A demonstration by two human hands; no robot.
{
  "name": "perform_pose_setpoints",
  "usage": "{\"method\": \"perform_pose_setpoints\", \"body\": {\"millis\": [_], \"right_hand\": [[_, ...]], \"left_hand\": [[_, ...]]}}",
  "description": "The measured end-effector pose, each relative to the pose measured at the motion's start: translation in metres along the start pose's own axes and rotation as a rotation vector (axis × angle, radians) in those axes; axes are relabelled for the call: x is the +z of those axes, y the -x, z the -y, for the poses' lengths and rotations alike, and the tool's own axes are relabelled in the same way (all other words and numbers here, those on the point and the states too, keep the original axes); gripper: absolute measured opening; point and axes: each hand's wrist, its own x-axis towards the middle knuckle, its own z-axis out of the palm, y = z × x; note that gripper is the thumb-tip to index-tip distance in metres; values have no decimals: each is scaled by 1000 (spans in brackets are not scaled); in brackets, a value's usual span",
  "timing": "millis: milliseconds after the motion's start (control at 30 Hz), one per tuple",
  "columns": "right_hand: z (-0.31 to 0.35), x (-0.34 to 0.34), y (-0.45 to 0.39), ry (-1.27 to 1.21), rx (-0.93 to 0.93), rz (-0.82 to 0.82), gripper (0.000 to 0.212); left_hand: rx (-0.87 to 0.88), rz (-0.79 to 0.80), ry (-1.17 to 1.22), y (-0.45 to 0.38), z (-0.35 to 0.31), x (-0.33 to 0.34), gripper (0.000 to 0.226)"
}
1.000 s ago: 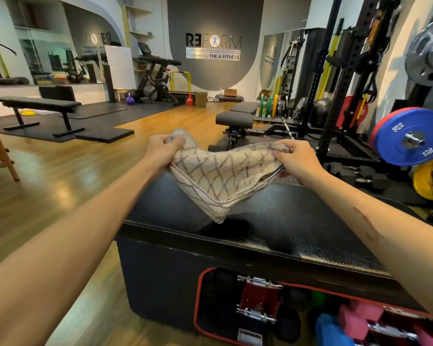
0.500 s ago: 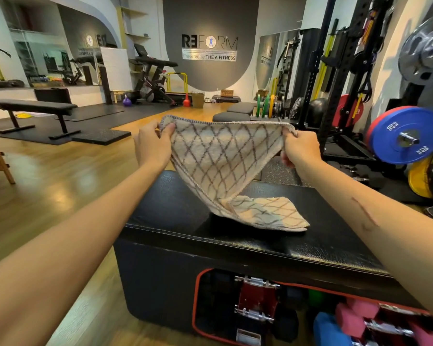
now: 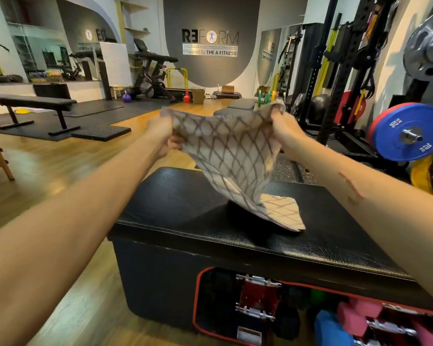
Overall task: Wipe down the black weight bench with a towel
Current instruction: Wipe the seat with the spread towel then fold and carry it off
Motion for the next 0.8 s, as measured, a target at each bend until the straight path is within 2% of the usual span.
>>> {"method": "perform_pose_setpoints", "body": {"millis": [100, 267, 367, 433, 500, 600, 733, 800], "right_hand": [[20, -10, -7, -89, -185, -28, 49], [30, -19, -8, -200, -382, -107, 44], [10, -20, -10, -207, -347, -137, 46], [-7, -21, -9, -230, -245, -145, 48], [-23, -22, -6, -259, -86, -147, 45], [-45, -25, 2, -350, 159, -147, 45], [-68, -37, 10, -633, 404, -106, 47], [-80, -45, 12, -729, 449, -156, 47]], "left_hand": [[253, -108, 122, -25, -32, 3, 28], [478, -194, 8, -33, -66, 17, 32], [610, -288, -79, -22, -51, 21, 31], [669, -403, -221, -10, -28, 18, 30], [776, -428, -358, 6, -2, 12, 30], [967, -260, -566, 30, 33, 6, 29], [1081, 131, -607, 66, 57, 27, 11], [1103, 351, -638, 83, 63, 48, 16]]}}
